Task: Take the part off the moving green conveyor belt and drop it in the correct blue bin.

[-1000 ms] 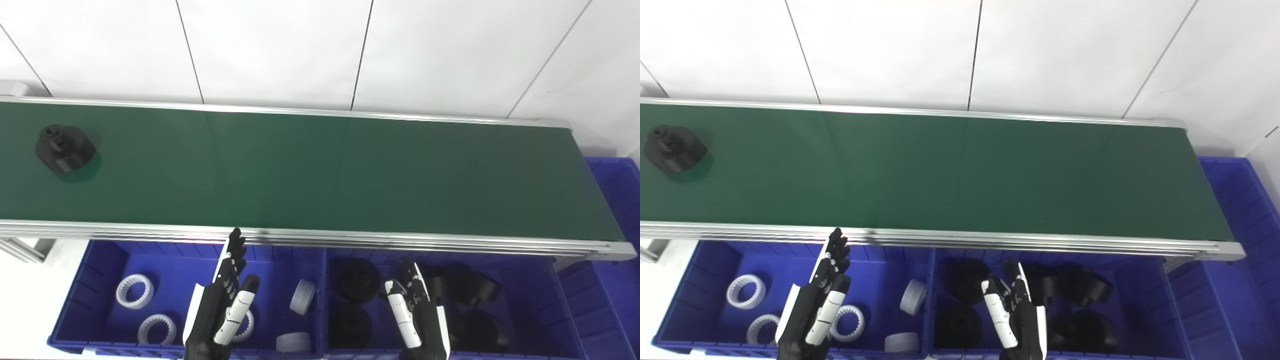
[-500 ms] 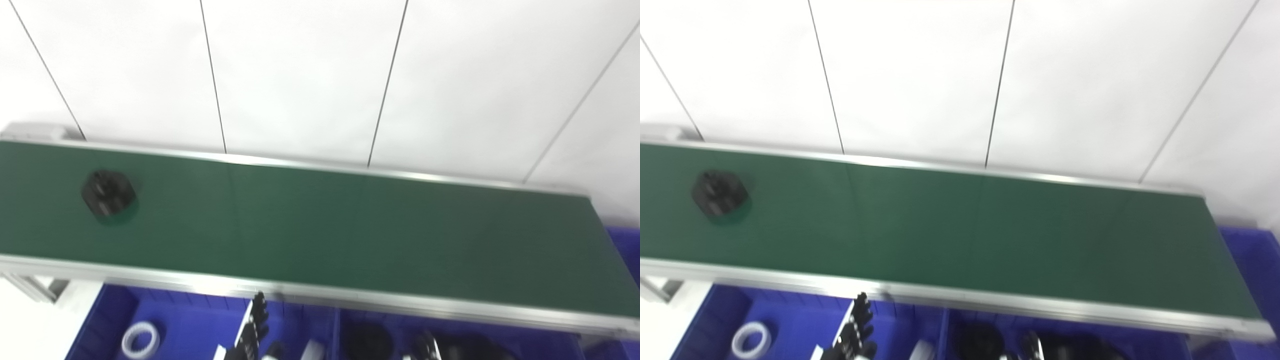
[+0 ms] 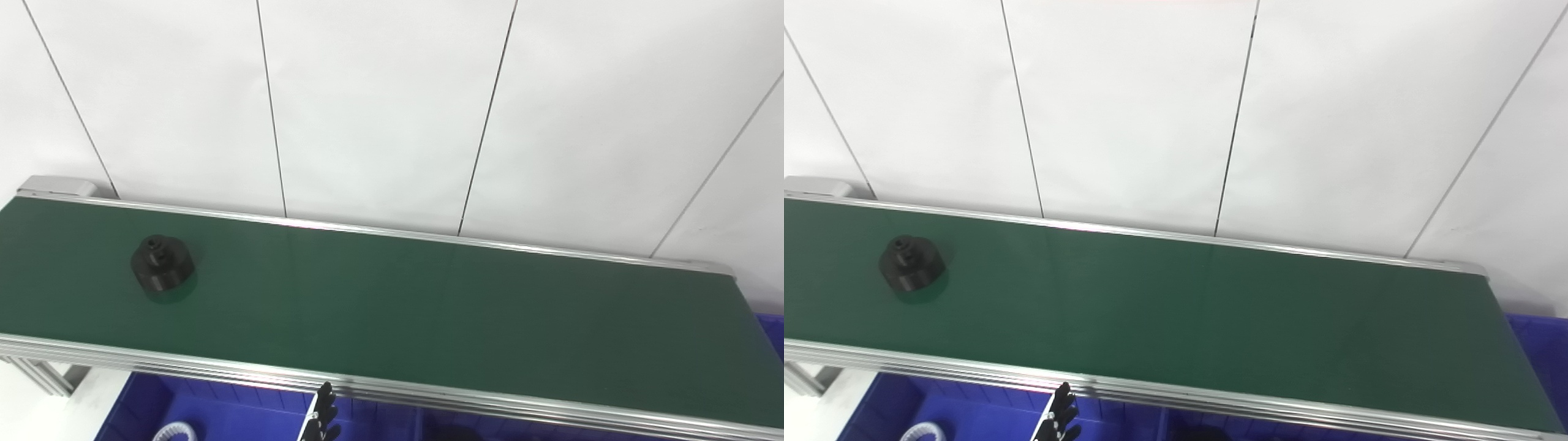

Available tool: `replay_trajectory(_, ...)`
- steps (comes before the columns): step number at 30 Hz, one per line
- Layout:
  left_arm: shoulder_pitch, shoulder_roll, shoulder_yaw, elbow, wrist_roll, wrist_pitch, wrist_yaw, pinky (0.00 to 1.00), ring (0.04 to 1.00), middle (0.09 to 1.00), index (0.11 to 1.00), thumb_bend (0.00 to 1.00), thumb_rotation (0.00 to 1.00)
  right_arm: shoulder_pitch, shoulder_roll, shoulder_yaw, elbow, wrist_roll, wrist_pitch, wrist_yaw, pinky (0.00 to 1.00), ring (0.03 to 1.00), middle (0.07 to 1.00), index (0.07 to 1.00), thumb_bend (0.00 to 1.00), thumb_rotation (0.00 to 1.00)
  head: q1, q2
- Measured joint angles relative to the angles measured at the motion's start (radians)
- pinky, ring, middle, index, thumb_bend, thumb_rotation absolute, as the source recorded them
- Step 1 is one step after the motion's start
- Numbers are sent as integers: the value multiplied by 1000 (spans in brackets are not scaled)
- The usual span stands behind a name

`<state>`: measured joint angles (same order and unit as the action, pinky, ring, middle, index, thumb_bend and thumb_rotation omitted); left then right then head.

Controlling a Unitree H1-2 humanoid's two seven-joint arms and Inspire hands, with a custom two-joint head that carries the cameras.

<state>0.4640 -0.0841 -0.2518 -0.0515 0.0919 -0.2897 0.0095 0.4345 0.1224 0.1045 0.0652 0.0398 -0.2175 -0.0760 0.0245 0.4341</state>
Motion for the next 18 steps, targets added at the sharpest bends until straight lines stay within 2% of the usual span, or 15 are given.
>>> replay_trajectory(9, -3, 0, 0, 6, -1, -11, 0, 920, 983, 1000, 1000, 582, 665, -2, 0, -3, 0, 0, 0, 15, 850, 910, 998, 1000, 702, 668, 3, -5)
replay_trajectory(18, -12, 0, 2, 29, 7, -14, 3, 902, 975, 1000, 1000, 592, 657, -11, -12, -13, 8, 4, 0, 20, 841, 905, 1000, 1000, 693, 633, 20, -11)
